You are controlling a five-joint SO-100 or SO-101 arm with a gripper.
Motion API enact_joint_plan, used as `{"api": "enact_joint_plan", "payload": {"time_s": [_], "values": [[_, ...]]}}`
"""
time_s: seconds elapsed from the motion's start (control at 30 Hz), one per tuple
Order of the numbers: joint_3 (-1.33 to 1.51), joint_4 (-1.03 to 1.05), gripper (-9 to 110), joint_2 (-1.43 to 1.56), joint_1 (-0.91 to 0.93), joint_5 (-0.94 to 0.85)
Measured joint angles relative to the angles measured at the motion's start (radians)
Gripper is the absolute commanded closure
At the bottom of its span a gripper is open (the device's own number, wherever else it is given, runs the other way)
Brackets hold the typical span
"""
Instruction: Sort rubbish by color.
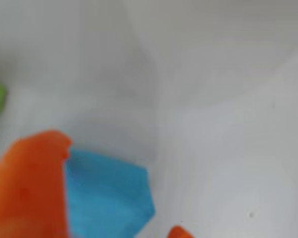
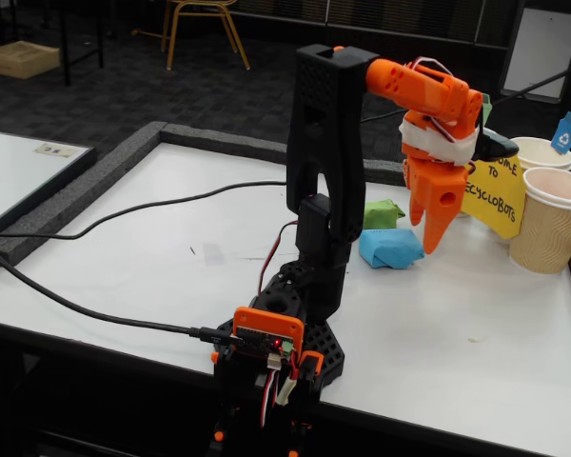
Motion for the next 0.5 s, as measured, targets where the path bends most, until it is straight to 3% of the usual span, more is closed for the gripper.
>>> {"api": "enact_joint_plan", "payload": {"time_s": [0.5], "values": [[0.184,-0.018,79,0.221,-0.112,0.117]]}}
